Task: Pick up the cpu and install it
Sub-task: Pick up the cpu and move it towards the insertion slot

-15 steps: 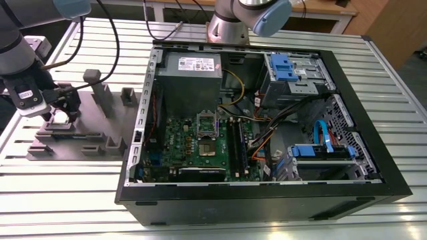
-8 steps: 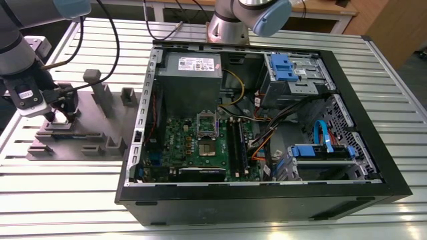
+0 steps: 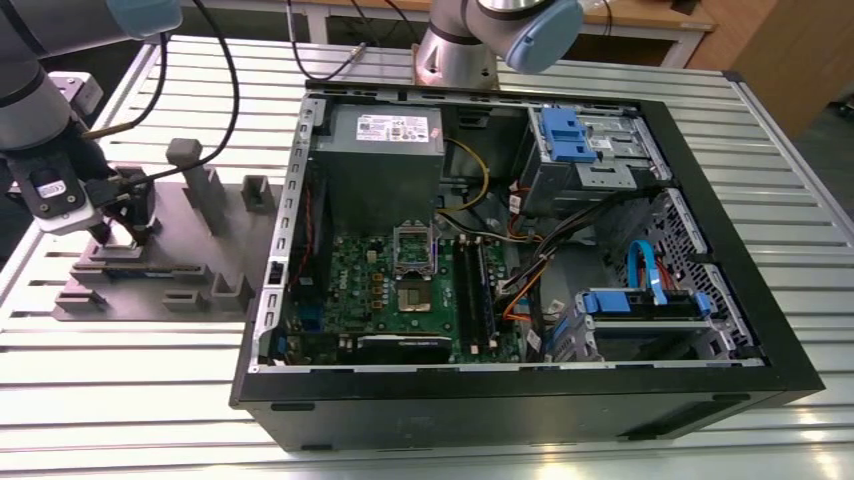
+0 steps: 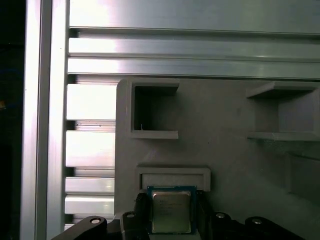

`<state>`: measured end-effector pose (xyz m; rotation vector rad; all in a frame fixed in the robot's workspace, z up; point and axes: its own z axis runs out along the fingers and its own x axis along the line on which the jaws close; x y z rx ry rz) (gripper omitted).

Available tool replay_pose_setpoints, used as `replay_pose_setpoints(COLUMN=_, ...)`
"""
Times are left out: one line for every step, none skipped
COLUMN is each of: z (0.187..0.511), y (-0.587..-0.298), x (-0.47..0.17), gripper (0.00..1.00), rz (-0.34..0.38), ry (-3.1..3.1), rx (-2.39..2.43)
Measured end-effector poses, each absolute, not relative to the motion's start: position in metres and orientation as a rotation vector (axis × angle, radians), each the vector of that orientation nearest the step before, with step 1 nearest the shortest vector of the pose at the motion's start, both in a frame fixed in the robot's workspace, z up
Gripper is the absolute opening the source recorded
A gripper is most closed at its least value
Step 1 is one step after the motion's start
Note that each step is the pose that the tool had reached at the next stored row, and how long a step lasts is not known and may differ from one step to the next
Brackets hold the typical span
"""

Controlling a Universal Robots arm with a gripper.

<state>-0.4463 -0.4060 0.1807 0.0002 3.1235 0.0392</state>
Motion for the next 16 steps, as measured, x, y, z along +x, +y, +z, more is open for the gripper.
replay_pose_setpoints(z=0.181, y=-0.406, x=-0.446, gripper=0.47, rz=0.039, ry=3.123, rx=0.000)
replay_pose_setpoints(z=0.181, y=-0.406, x=-0.446, gripper=0.47, rz=0.039, ry=3.124, rx=0.000)
replay_pose_setpoints(z=0.181, y=-0.406, x=-0.446, gripper=0.47, rz=0.039, ry=3.123, rx=0.000)
replay_pose_setpoints(z=0.182, y=-0.406, x=-0.446, gripper=0.47, rz=0.039, ry=3.123, rx=0.000)
replay_pose_setpoints(z=0.184, y=-0.406, x=-0.446, gripper=0.47, rz=0.039, ry=3.123, rx=0.000)
replay_pose_setpoints(z=0.187, y=-0.406, x=-0.446, gripper=0.47, rz=0.039, ry=3.123, rx=0.000)
replay_pose_setpoints(z=0.189, y=-0.406, x=-0.446, gripper=0.47, rz=0.039, ry=3.123, rx=0.000)
replay_pose_setpoints(z=0.192, y=-0.406, x=-0.446, gripper=0.47, rz=0.039, ry=3.123, rx=0.000)
replay_pose_setpoints(z=0.194, y=-0.406, x=-0.446, gripper=0.47, rz=0.039, ry=3.123, rx=0.000)
replay_pose_setpoints(z=0.197, y=-0.406, x=-0.446, gripper=0.47, rz=0.039, ry=3.123, rx=0.000)
replay_pose_setpoints(z=0.201, y=-0.406, x=-0.446, gripper=0.47, rz=0.039, ry=3.123, rx=0.000)
replay_pose_setpoints(z=0.205, y=-0.406, x=-0.446, gripper=0.47, rz=0.039, ry=3.124, rx=0.000)
replay_pose_setpoints(z=0.209, y=-0.406, x=-0.446, gripper=0.47, rz=0.039, ry=3.123, rx=0.000)
replay_pose_setpoints(z=0.214, y=-0.406, x=-0.446, gripper=0.47, rz=0.039, ry=3.123, rx=0.000)
replay_pose_setpoints(z=0.218, y=-0.406, x=-0.446, gripper=0.47, rz=0.039, ry=3.123, rx=0.000)
replay_pose_setpoints(z=0.222, y=-0.406, x=-0.446, gripper=0.47, rz=0.039, ry=3.123, rx=0.000)
